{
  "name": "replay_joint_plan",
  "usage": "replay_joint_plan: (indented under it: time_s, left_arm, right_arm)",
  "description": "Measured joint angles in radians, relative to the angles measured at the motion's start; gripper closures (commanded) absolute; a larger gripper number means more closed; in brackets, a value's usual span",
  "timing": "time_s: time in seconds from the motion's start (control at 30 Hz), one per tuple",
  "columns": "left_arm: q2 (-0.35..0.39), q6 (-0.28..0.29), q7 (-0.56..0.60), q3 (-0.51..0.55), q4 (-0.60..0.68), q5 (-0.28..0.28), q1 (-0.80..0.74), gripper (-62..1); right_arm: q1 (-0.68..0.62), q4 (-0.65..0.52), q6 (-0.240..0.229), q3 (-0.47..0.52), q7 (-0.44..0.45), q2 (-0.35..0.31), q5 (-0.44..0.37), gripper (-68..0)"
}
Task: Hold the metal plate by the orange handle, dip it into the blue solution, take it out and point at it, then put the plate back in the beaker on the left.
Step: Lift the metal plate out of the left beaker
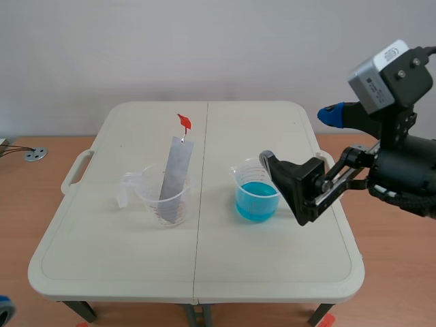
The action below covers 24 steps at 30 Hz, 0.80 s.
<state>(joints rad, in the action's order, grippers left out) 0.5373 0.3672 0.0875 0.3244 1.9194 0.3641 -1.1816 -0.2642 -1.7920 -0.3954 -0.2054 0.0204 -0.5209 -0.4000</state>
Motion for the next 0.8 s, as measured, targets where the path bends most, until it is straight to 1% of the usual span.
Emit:
replay_joint_plan:
  time_s: [0.13, 0.2, 0.33, 0.37, 0.43, 0.5, 0.8]
  left_arm:
    - [0.0, 0.0, 0.0, 0.04, 0.0, 0.0, -0.074, -1.8]
    - [0.0, -0.002, 0.001, 0.053, 0.0, 0.0, -0.111, -1.8]
    - [-0.002, -0.009, 0.012, 0.058, -0.003, 0.0, -0.131, -1.8]
    - [-0.003, -0.019, 0.01, 0.059, -0.003, -0.004, -0.131, -1.8]
    - [-0.002, -0.019, 0.008, 0.059, -0.003, -0.038, -0.131, -1.8]
    - [-0.003, -0.019, 0.003, 0.058, -0.003, -0.058, -0.131, -1.9]
    - [-0.002, -0.019, 0.0, 0.058, -0.003, -0.061, -0.13, -1.8]
  right_arm:
    - [0.087, 0.042, 0.0, -0.066, 0.0, 0.0, 0.0, -66.3]
    - [0.123, 0.068, 0.0, -0.092, -0.001, 0.011, 0.0, -66.3]
    - [0.199, 0.14, 0.0, -0.129, -0.029, 0.069, 0.0, -66.3]
    - [0.219, 0.161, 0.0, -0.14, -0.037, 0.085, 0.0, -66.3]
    - [0.259, 0.203, 0.0, -0.162, -0.048, 0.113, 0.0, -66.3]
    - [0.3, 0.241, 0.0, -0.182, -0.048, 0.136, 0.0, -66.3]
    - [0.483, 0.43, 0.0, -0.281, -0.079, 0.241, 0.001, -66.3]
